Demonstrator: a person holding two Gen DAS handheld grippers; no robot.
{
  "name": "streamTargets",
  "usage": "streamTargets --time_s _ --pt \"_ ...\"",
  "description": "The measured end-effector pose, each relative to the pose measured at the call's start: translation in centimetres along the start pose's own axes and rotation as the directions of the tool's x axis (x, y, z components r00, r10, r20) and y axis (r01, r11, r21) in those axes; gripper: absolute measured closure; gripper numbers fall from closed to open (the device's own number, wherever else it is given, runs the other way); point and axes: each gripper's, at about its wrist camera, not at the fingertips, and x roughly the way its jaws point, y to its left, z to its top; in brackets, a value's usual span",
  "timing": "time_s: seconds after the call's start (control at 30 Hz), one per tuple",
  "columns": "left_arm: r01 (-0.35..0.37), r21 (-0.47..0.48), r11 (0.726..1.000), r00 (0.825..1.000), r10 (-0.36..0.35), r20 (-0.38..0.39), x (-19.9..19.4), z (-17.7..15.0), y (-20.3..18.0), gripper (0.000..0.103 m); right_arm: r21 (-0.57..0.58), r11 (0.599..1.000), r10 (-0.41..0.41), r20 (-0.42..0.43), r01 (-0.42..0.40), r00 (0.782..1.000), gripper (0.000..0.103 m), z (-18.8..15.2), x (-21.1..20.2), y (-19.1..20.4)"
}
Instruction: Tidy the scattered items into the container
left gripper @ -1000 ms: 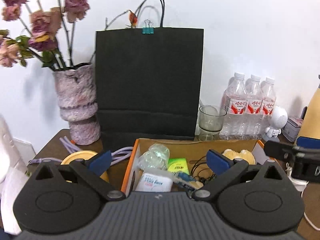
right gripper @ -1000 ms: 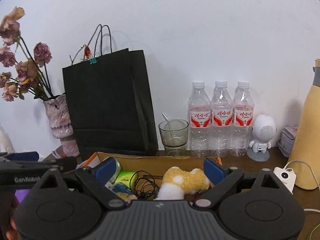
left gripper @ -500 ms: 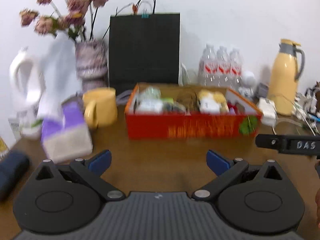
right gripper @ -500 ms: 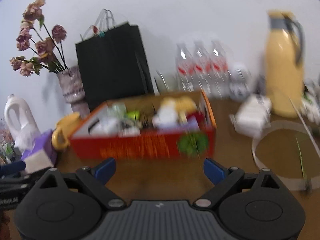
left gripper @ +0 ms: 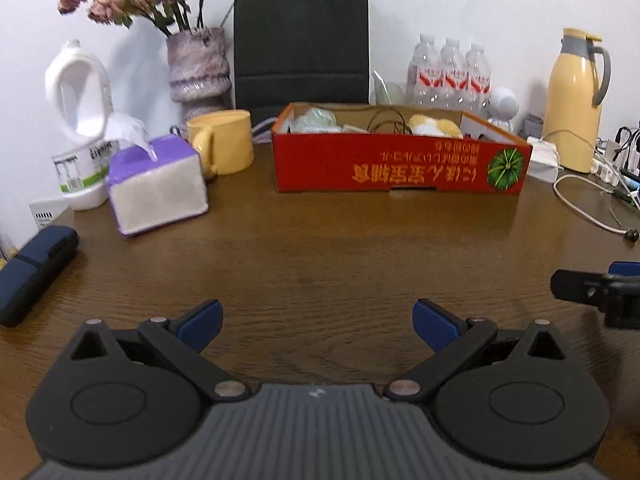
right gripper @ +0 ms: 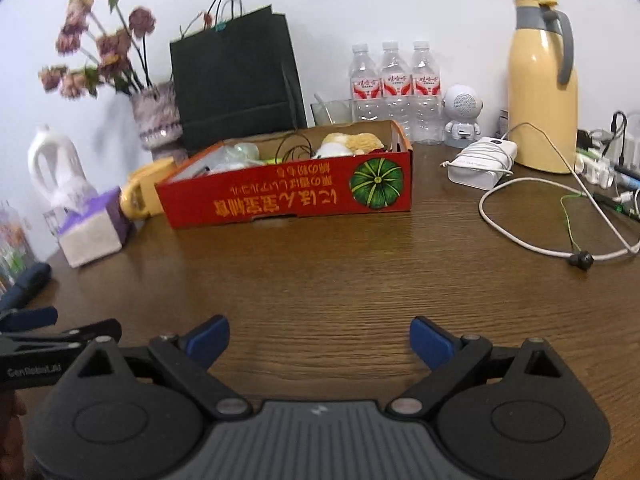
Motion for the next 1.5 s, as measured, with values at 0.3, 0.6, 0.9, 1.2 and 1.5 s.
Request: streamTargets --time_s 0.3,0.6,0.9,1.2,1.5 --pt "0.021 0.002 1.0 0.997 -0.021 -0.079 2.2 0.3 -0.9 0.0 -0.041 0.999 -0.03 -0.077 0.026 0.997 0.006 0.1 2.5 0.5" --pt "0.039 0.001 0.999 0.994 -0.038 -0.099 3.1 0.5 -1.7 0.0 -0.109 0.993 -0.059 -0.109 0.047 0.992 0.0 0.2 3.4 1.4" --pt "0.031 -0.003 1.0 0.994 -0.031 -0.1 3.2 0.6 -1.7 0.0 -0.11 0.992 -0.072 -0.109 0.06 0.991 0.0 0.2 3.5 1.4" --pt "0.023 -0.01 1.0 0.995 -0.024 -0.101 3.3 0.6 -1.7 0.0 -0.106 0.992 -0.076 -0.106 0.064 0.991 0.0 0.2 3.6 1.4" --pt "0.022 -0.01 1.0 0.995 -0.023 -0.1 3.2 0.6 -1.7 0.0 -0.104 0.992 -0.08 -0.106 0.068 0.991 0.0 0.2 3.6 1.5"
